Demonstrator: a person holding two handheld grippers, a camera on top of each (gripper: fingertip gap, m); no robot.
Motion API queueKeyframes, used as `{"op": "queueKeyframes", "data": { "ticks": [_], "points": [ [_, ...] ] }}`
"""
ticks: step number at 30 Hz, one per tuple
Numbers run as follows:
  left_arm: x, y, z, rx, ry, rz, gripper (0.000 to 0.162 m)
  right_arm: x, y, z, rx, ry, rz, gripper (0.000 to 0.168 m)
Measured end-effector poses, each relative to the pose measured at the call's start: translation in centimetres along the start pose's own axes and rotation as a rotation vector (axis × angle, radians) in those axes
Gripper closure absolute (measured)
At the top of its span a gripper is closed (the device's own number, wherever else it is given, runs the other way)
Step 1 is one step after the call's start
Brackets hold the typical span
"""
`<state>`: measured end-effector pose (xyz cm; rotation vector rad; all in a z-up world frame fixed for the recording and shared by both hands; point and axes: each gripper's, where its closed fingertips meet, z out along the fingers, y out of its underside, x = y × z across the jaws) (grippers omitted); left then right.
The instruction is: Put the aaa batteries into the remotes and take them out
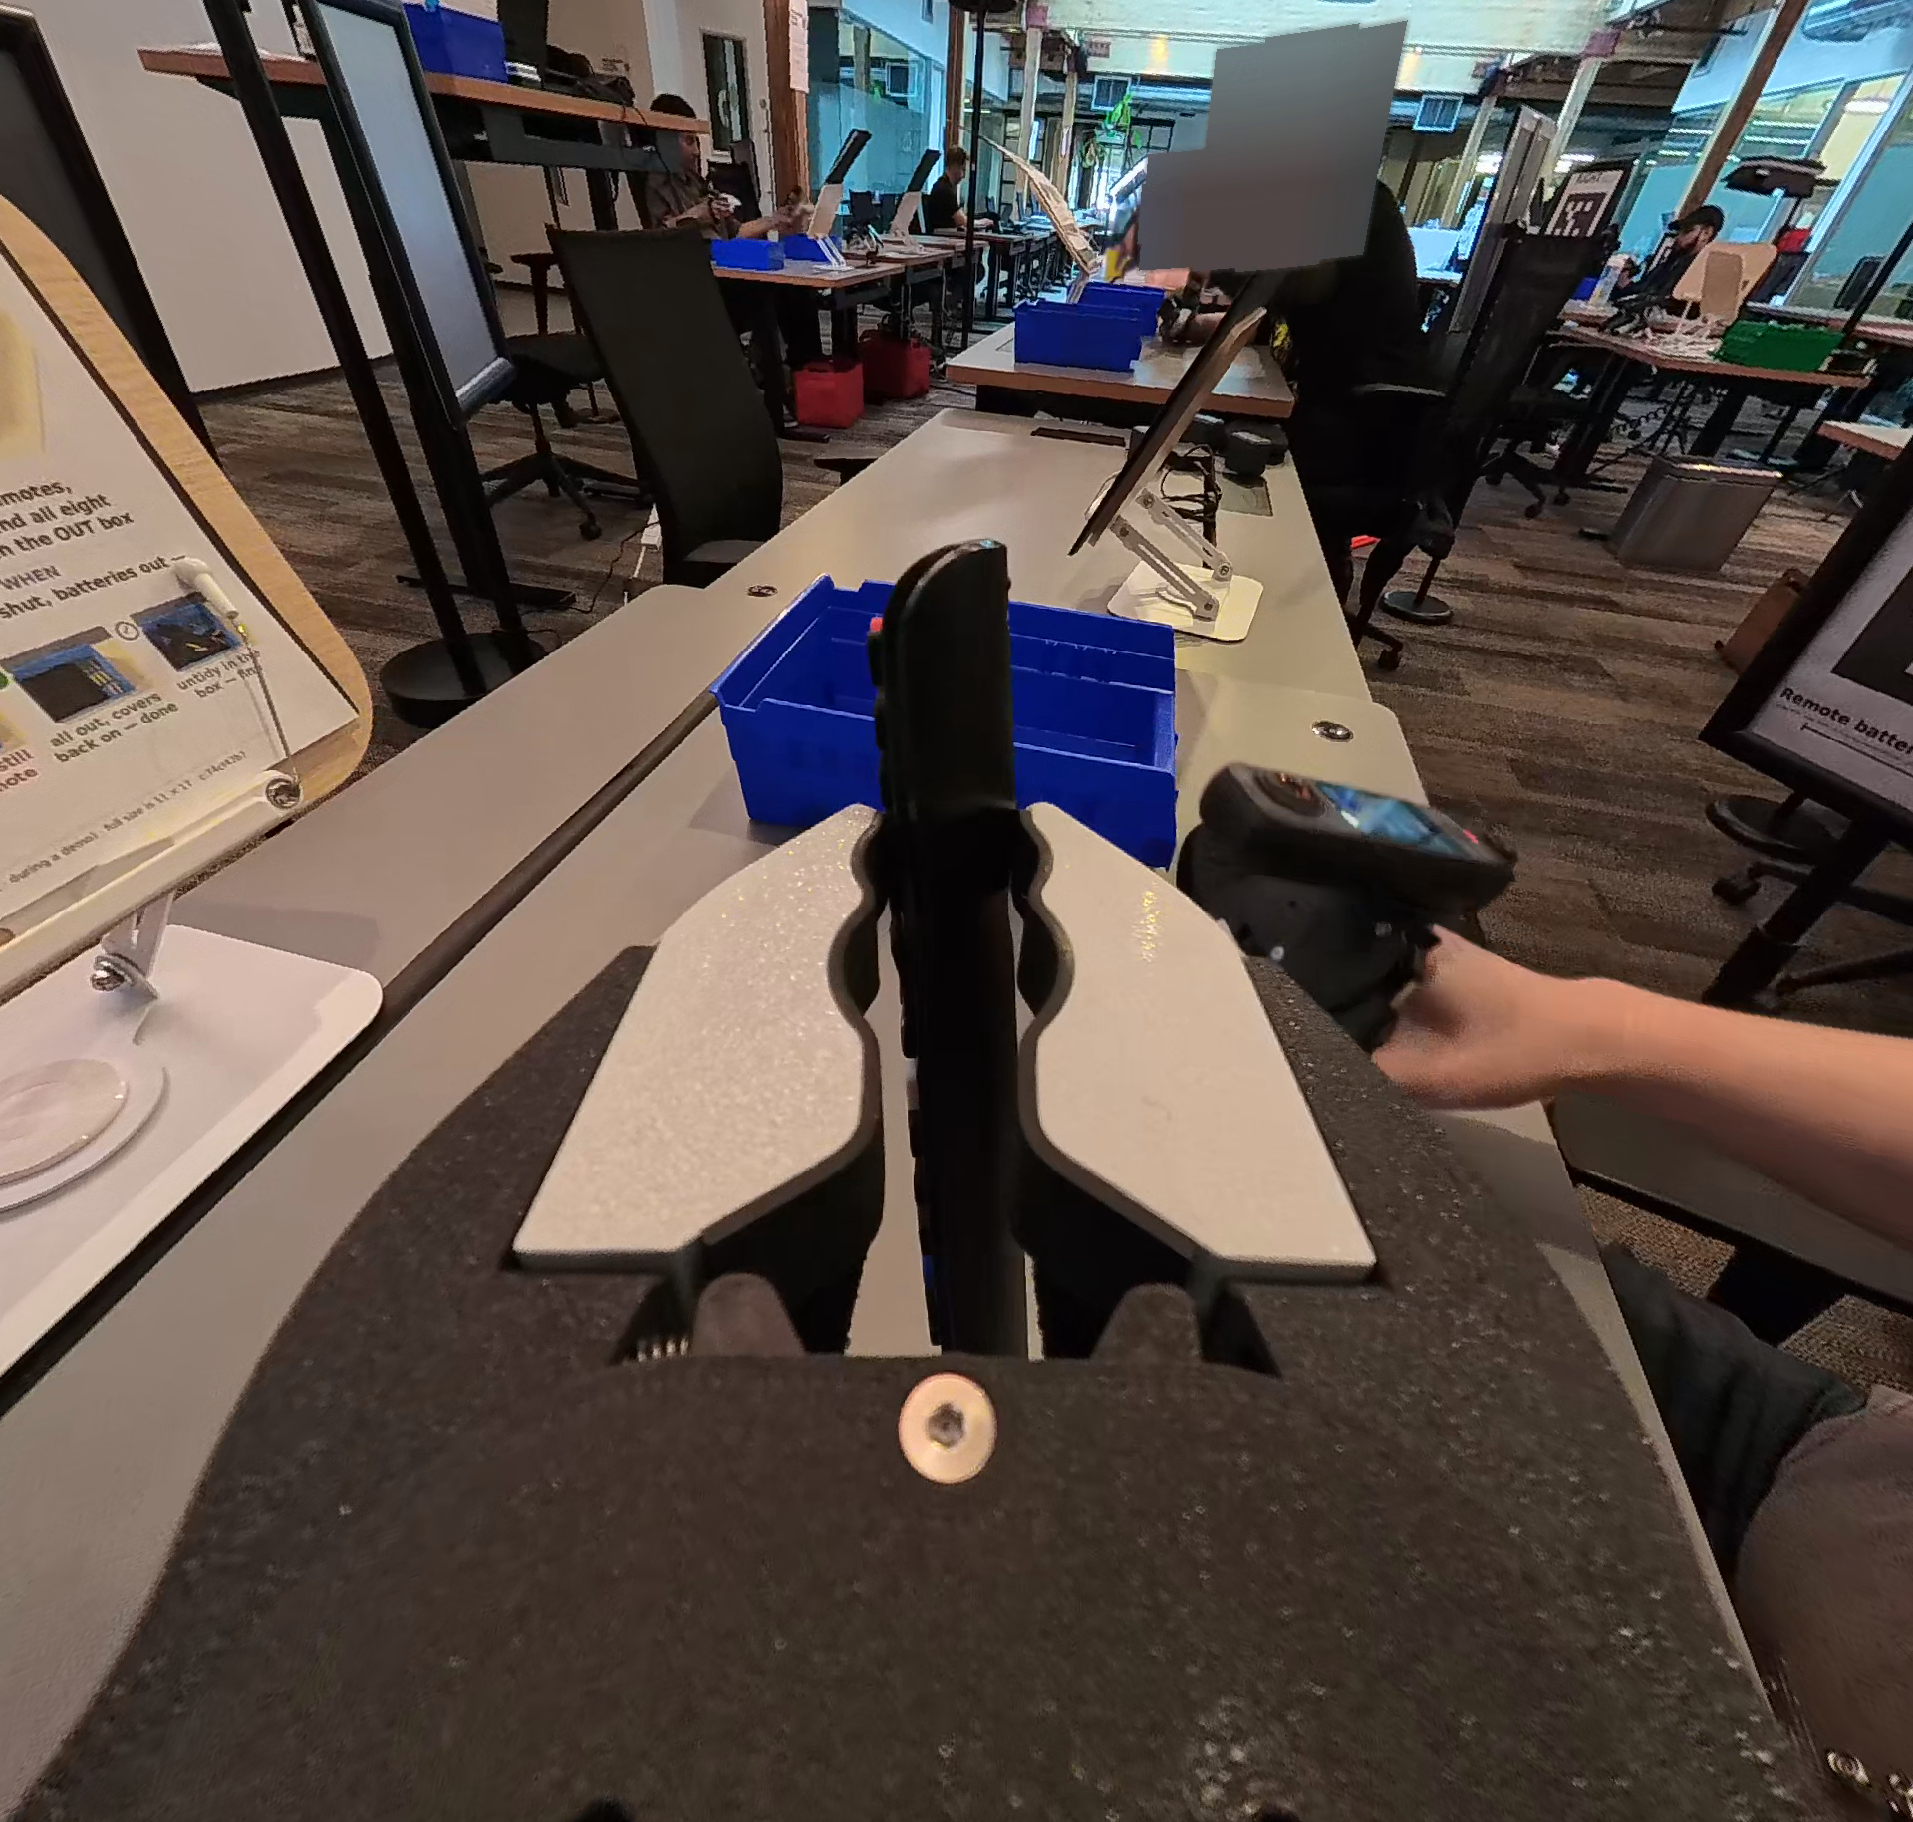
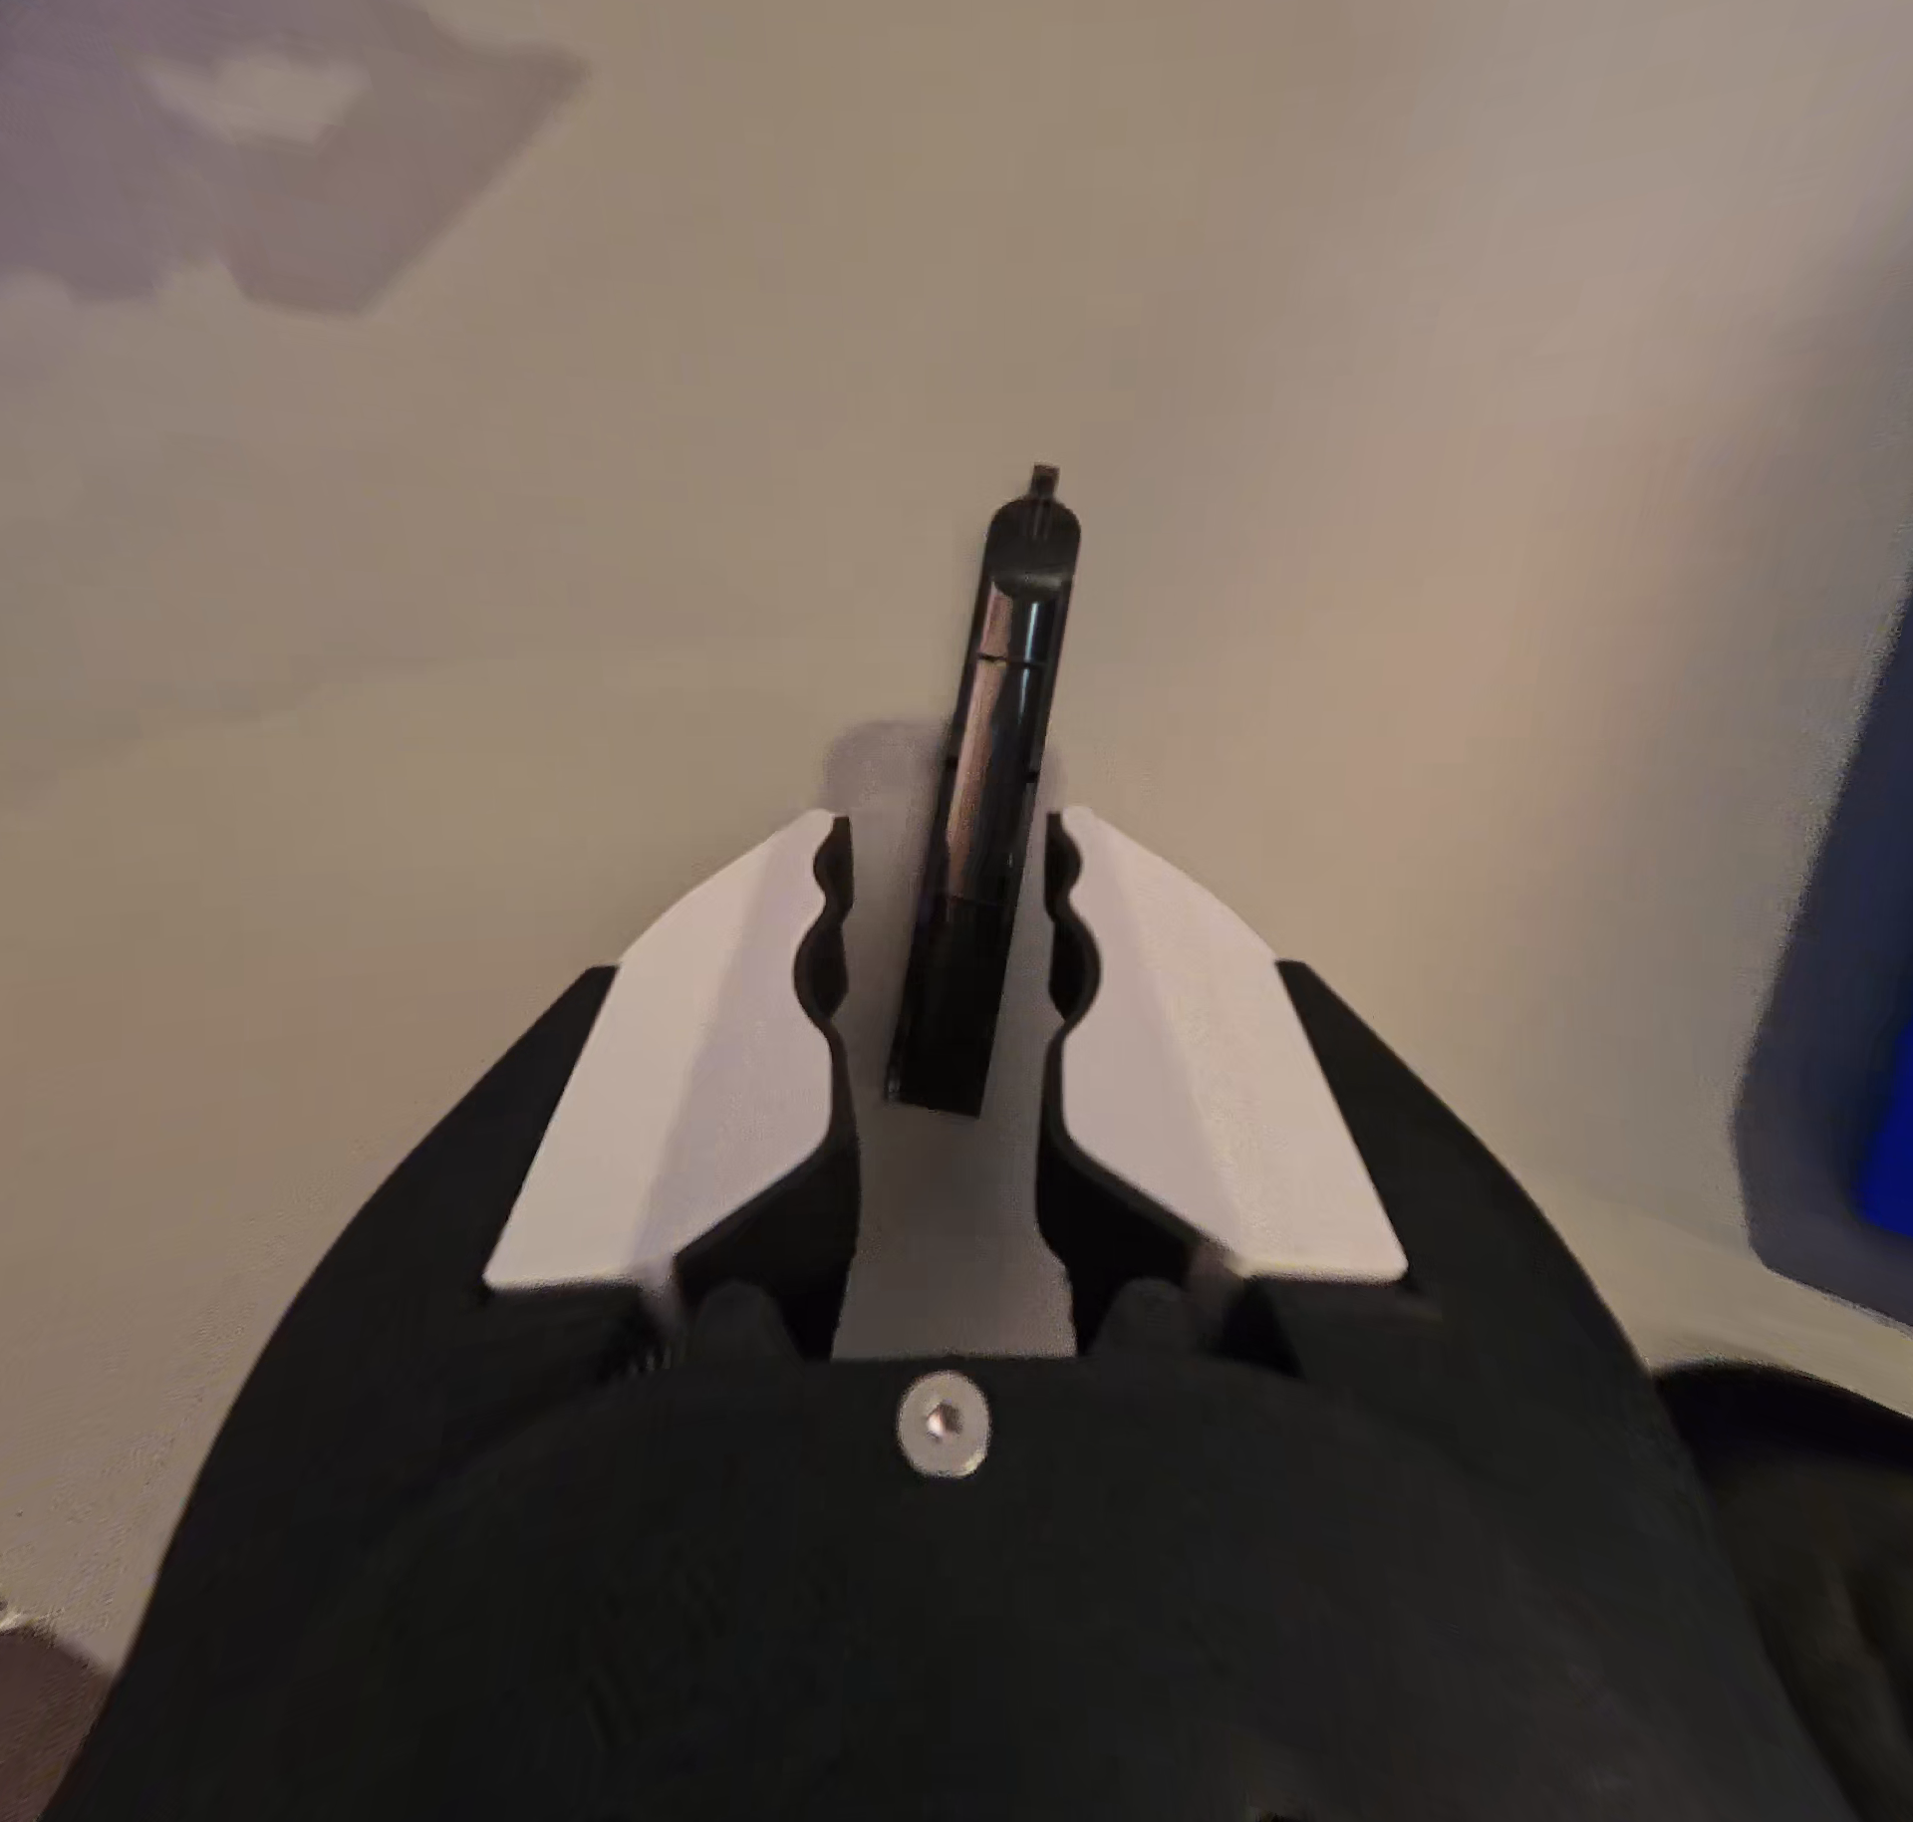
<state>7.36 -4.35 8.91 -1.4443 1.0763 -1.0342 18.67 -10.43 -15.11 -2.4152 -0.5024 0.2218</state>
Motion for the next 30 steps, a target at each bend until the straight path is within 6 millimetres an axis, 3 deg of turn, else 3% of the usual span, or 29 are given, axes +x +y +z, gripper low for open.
{"op": "queueKeyframes", "data": {
  "ticks": [3, 6, 10, 13, 26, 30],
  "points": [
    [0.0, 0.0, 0.0, 0.002, 0.000, -0.001, 0.140, 0.9, 0.9, 0.7, -0.056, 0.178, -0.103, 0.125],
    [0.1, -0.1, -0.1, 0.002, 0.001, 0.001, 0.140, 0.9, 0.4, 1.0, -0.041, 0.246, -0.155, 0.127],
    [0.1, -0.1, -0.1, 0.003, 0.004, -0.002, 0.140, 0.4, 0.2, 1.6, -0.031, 0.279, -0.225, 0.153],
    [0.0, -0.1, -0.2, 0.004, 0.002, -0.005, 0.139, 1.0, 0.2, 1.6, -0.017, 0.321, -0.203, 0.154],
    [0.0, -0.1, -0.4, 0.006, 0.009, -0.014, 0.140, 0.6, 0.3, 1.9, -0.005, 0.206, -0.144, 0.163],
    [0.1, -0.2, -0.4, 0.007, 0.012, -0.011, 0.140, -1.0, -0.1, 1.7, 0.037, -0.025, 0.077, 0.164]
  ]
}}
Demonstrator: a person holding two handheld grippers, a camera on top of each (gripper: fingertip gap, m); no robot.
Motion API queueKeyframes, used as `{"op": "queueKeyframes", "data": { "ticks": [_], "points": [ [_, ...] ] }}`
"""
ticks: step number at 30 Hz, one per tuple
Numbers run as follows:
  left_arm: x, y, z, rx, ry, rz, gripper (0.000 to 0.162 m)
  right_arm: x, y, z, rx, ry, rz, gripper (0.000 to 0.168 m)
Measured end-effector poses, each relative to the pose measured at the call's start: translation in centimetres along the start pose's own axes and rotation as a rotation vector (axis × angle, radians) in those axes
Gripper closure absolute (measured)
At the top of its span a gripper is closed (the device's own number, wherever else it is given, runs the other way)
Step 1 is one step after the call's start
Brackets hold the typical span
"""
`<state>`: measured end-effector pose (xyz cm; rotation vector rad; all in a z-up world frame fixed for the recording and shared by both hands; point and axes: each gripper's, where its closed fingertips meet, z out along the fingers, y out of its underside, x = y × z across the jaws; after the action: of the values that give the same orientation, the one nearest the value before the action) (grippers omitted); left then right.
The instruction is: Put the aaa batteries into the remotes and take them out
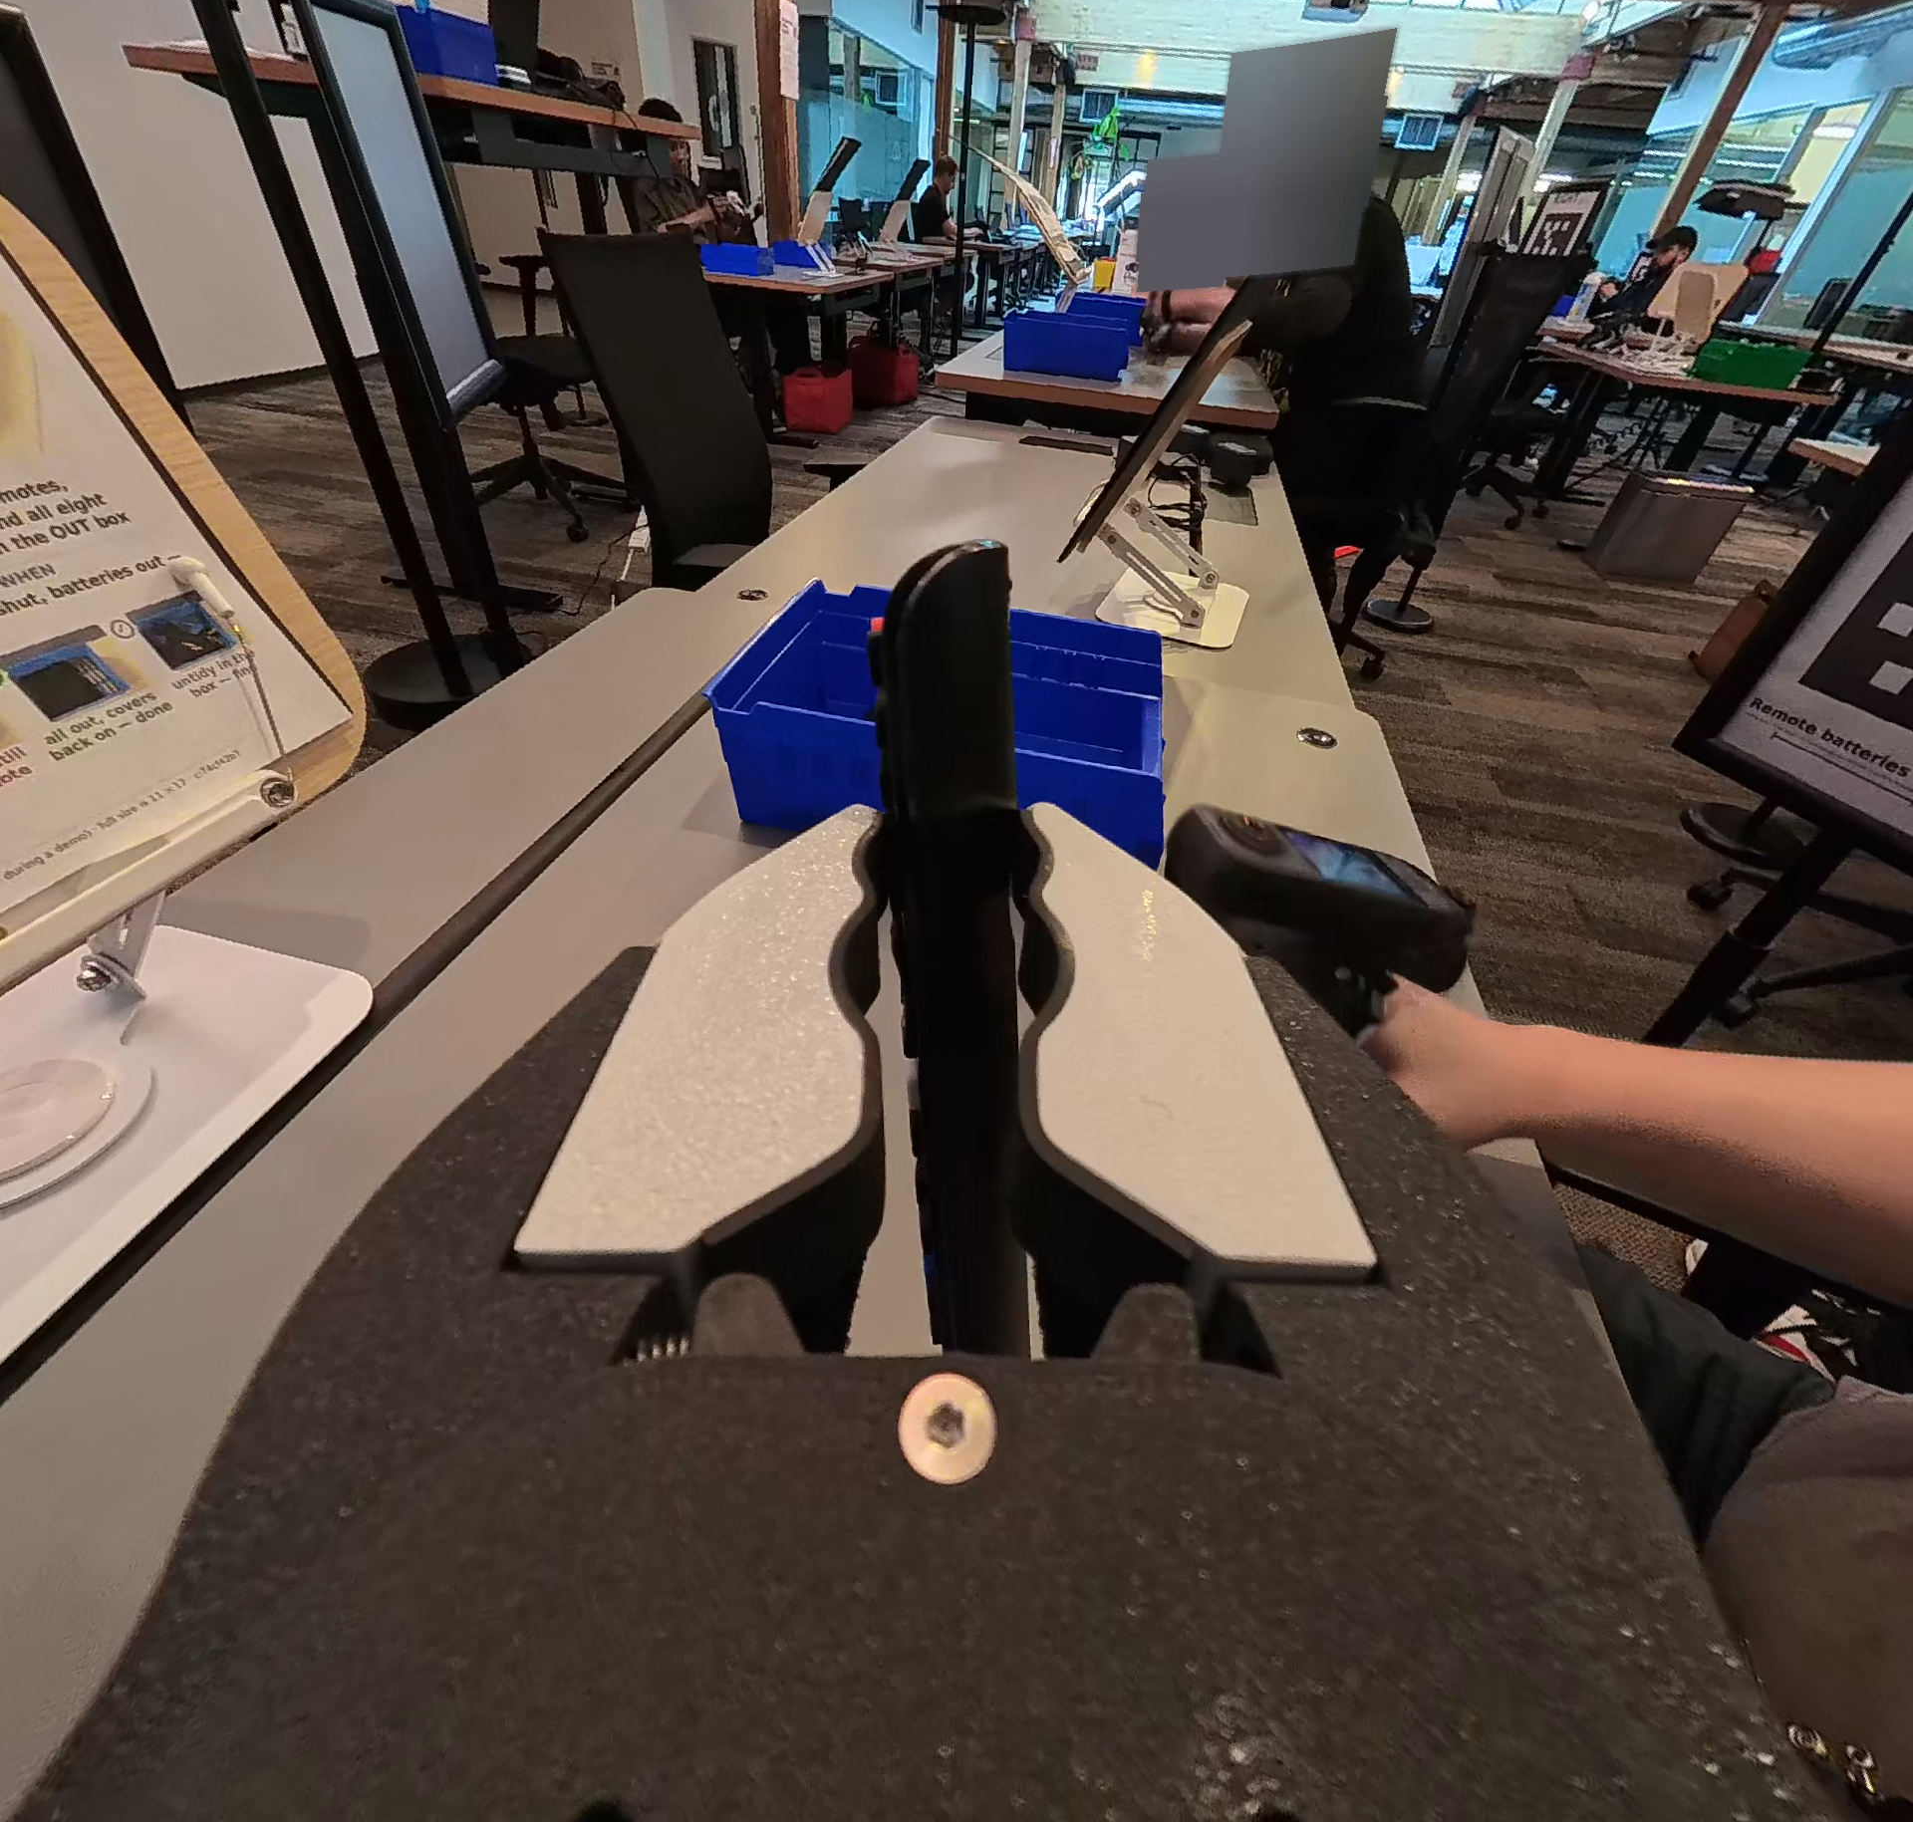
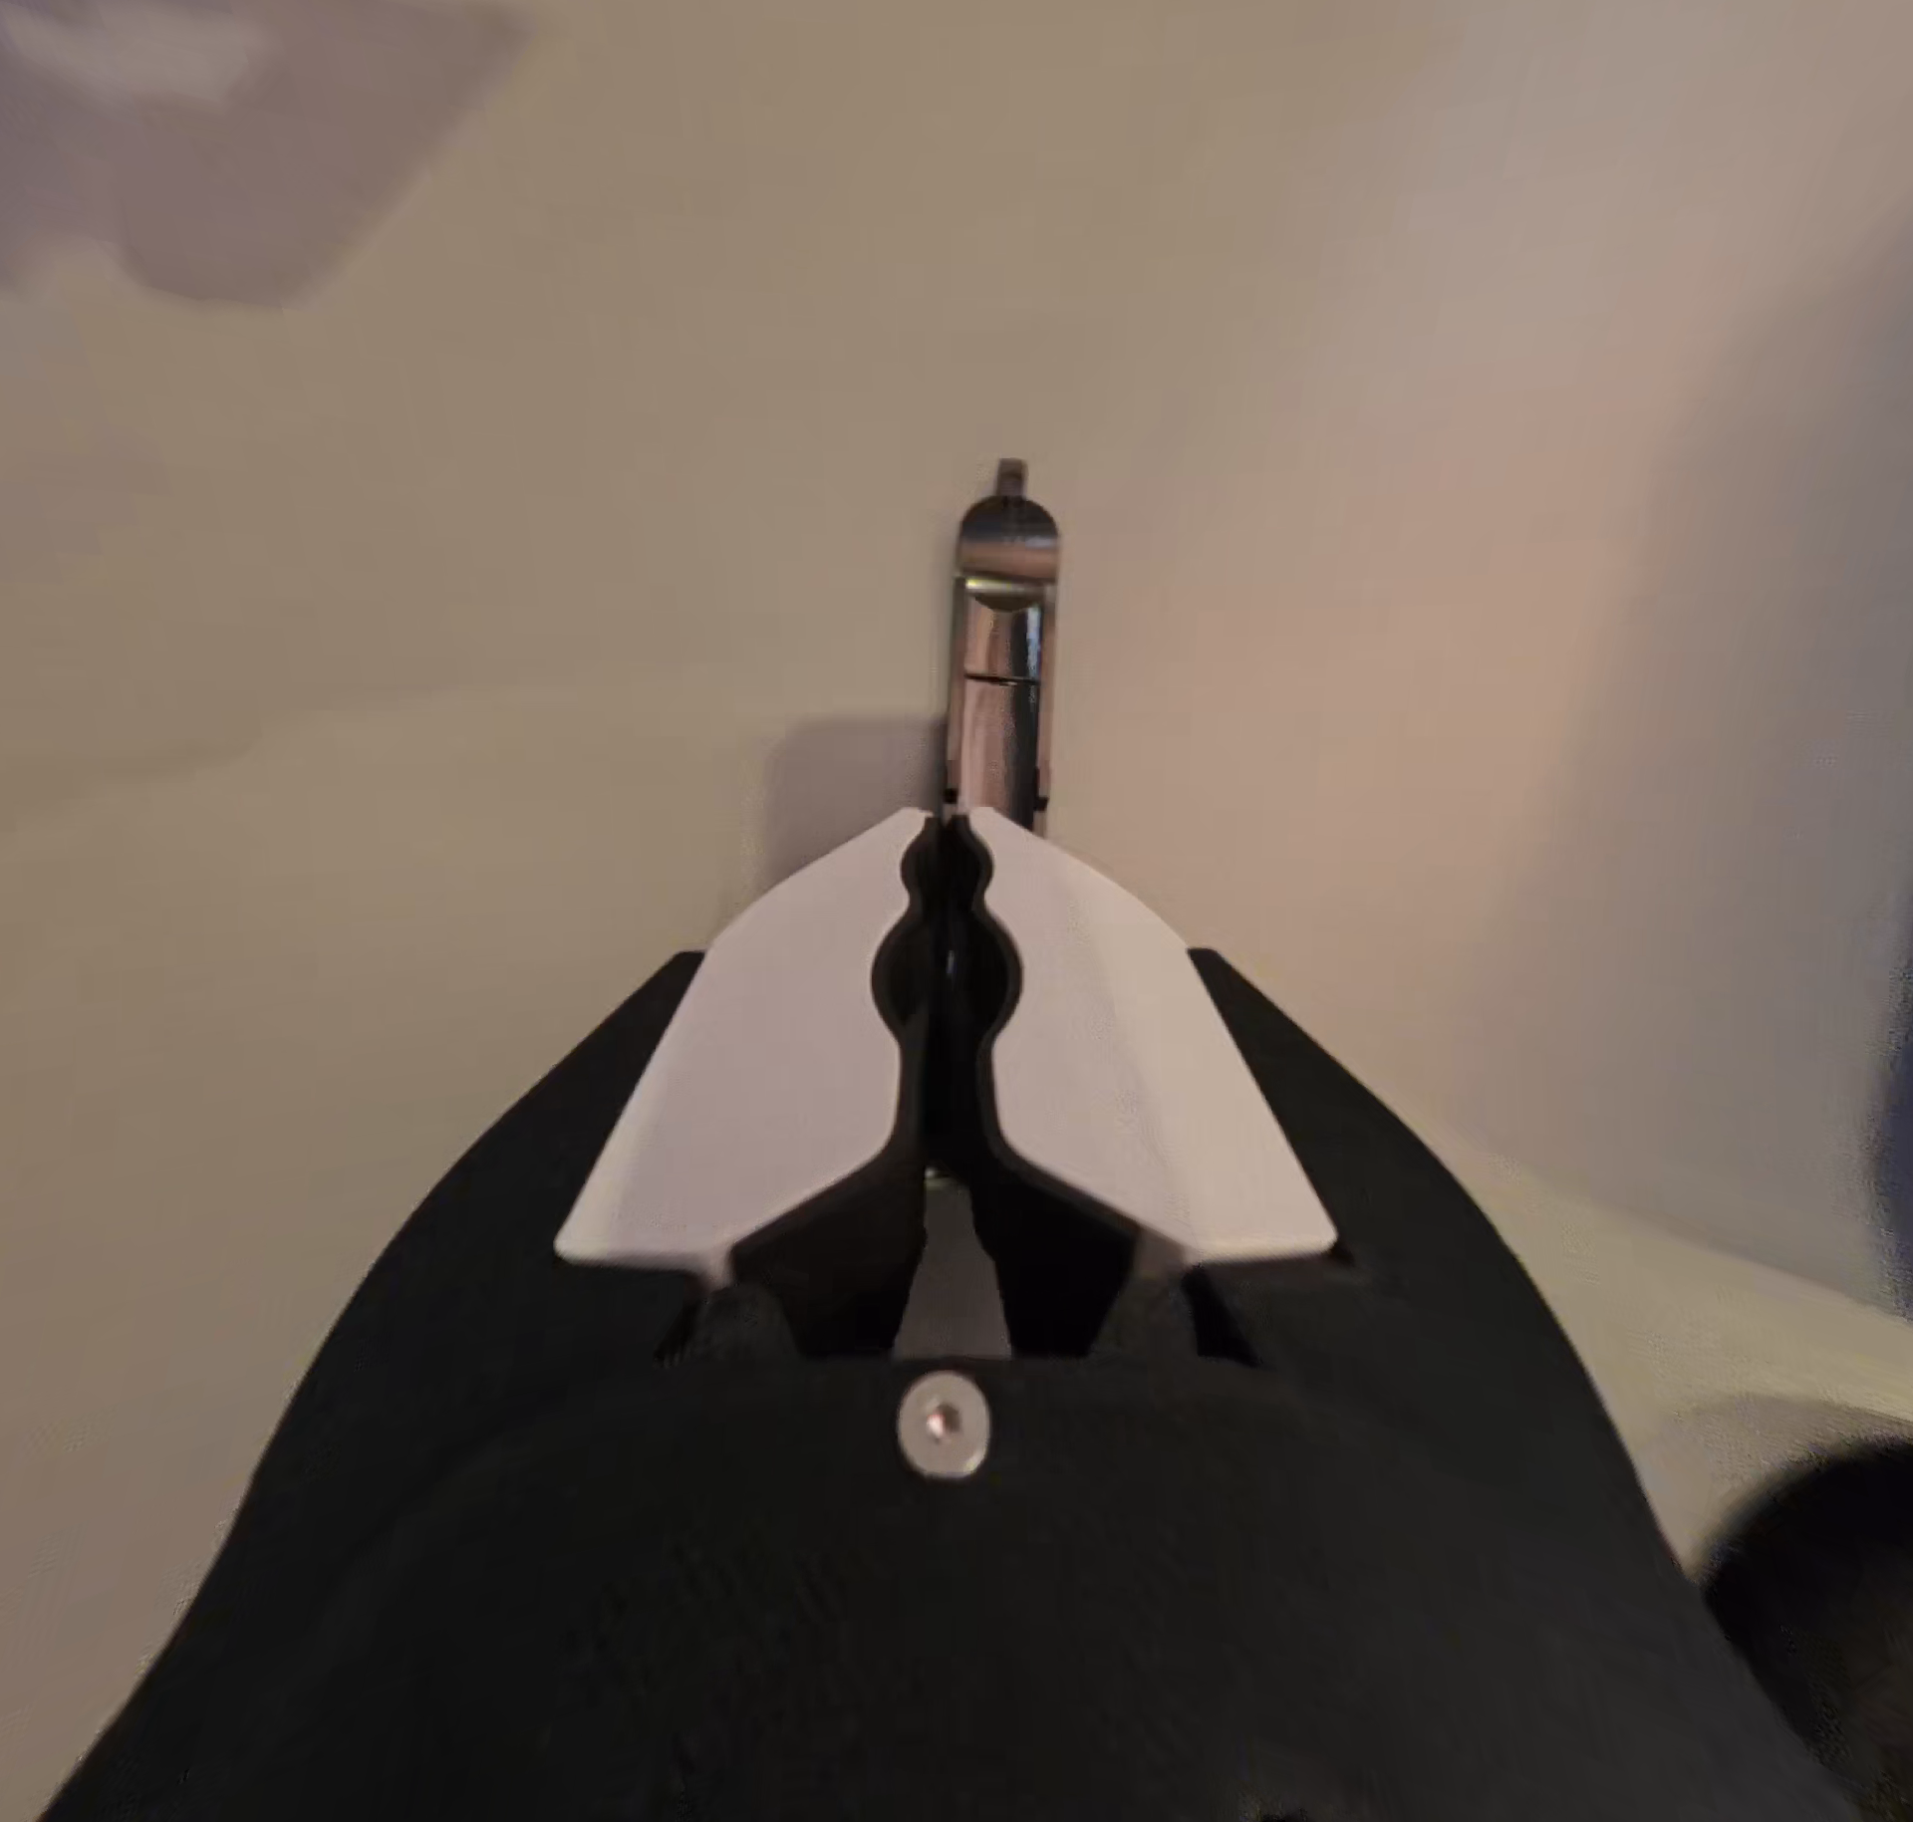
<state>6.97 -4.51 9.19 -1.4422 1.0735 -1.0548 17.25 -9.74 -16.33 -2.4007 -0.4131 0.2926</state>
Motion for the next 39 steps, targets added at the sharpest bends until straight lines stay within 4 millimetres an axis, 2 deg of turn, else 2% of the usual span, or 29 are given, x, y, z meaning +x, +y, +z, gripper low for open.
{"op": "queueKeyframes", "data": {
  "ticks": [4, 6, 12, 15, 20, 24, 26, 28, 30, 31, 33, 35, 39],
  "points": [
    [0.0, 0.0, 0.0, 0.000, 0.000, -0.001, 0.139, -2.4, -1.8, -1.5, 0.105, -0.379, 0.372, 0.166],
    [-0.1, 0.0, 0.0, 0.000, 0.000, -0.002, 0.139, -2.8, -2.3, -2.3, 0.122, -0.524, 0.527, 0.168],
    [0.0, 0.1, 0.1, -0.005, 0.000, 0.001, 0.139, -2.0, -0.3, -1.9, 0.044, -0.522, 0.622, 0.168],
    [0.1, 0.1, 0.2, -0.010, 0.002, 0.005, 0.139, -1.3, 0.6, -1.3, 0.008, -0.429, 0.544, 0.168],
    [0.2, 0.2, 0.4, -0.014, 0.003, 0.009, 0.139, -0.9, 0.5, -1.3, 0.008, -0.339, 0.385, 0.165],
    [0.1, 0.2, 0.3, -0.014, -0.001, 0.009, 0.139, 0.4, -0.2, -2.2, 0.042, -0.114, 0.162, 0.146],
    [0.0, 0.2, 0.3, -0.012, -0.001, 0.007, 0.139, -0.7, -0.4, -2.5, 0.045, -0.052, 0.036, 0.141],
    [0.0, 0.2, 0.3, -0.013, -0.002, 0.006, 0.139, -1.7, 0.5, -2.0, -0.019, 0.017, -0.088, 0.138],
    [0.0, 0.3, 0.3, -0.016, -0.002, 0.006, 0.139, -1.1, 1.6, -1.3, -0.079, 0.136, -0.186, 0.136],
    [0.0, 0.3, 0.4, -0.017, -0.002, 0.006, 0.139, -0.9, 1.6, -1.0, -0.074, 0.164, -0.200, 0.136],
    [0.1, 0.3, 0.4, -0.018, -0.003, 0.008, 0.139, -0.9, 1.5, -0.7, -0.055, 0.154, -0.163, 0.147],
    [0.1, 0.3, 0.4, -0.019, -0.003, 0.010, 0.139, -0.3, 1.1, -0.4, -0.050, 0.150, -0.119, 0.147],
    [-0.2, 0.4, 0.4, -0.018, -0.009, 0.007, 0.140, 3.7, -0.6, 0.5, -0.056, 0.232, -0.018, 0.147]
  ]
}}
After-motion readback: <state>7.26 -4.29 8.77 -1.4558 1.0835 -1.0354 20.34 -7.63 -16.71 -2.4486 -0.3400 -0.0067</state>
